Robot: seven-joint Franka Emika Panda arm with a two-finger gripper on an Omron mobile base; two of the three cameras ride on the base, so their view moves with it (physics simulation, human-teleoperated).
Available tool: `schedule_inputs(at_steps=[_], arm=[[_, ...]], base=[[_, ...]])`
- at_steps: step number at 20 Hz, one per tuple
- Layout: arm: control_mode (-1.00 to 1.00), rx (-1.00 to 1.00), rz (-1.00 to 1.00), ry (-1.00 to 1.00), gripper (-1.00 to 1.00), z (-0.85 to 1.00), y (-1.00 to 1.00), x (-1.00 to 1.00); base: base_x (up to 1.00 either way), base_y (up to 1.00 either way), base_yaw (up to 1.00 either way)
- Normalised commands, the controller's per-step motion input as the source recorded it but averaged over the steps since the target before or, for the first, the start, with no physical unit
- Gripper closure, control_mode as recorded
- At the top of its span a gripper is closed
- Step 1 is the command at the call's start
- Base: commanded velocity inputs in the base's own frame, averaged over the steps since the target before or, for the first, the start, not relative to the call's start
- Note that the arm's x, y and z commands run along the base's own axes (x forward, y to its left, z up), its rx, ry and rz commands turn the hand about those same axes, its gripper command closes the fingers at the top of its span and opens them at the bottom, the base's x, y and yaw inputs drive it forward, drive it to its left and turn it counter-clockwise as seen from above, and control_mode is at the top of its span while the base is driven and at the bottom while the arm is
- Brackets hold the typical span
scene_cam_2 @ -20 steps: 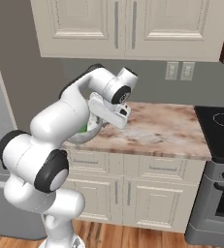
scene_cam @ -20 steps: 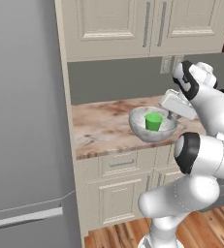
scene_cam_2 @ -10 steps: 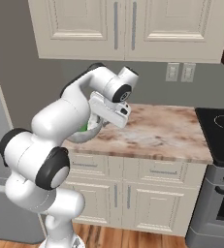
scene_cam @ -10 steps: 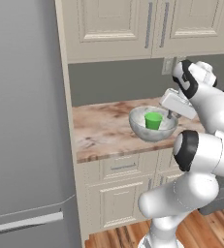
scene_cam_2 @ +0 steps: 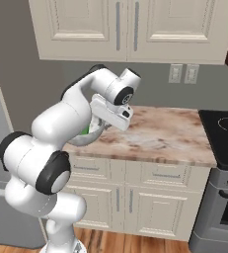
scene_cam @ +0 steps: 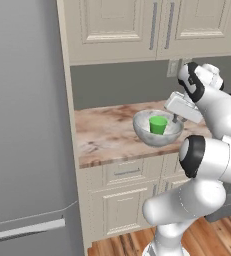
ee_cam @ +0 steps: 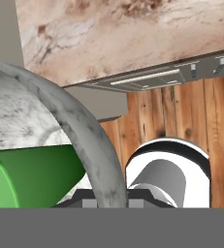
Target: Place the cup inside the bowl on the dining table and move the bowl to any counter.
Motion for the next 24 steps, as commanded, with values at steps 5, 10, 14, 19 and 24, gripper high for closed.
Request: schedule_inputs(at_steps=[5, 10, 14, 19, 24], arm=[[1.00, 0.00, 0.00, 0.00, 1.00, 0.00, 0.00, 0.00], [1.00, 0.00, 0.00, 0.00, 1.00, 0.00, 0.00, 0.00], [1.00, 0.00, 0.00, 0.00, 1.00, 0.00, 0.00, 0.00], [1.00, 0.00, 0.00, 0.00, 1.00, 0.00, 0.00, 0.00], [-1.00, 0.00, 0.00, 0.01, 1.00, 0.00, 0.00, 0.00]], base=[[0.00, 0.00, 0.00], [0.00, 0.00, 0.00], [0.00, 0.00, 0.00], [0.00, 0.00, 0.00], [0.00, 0.00, 0.00]])
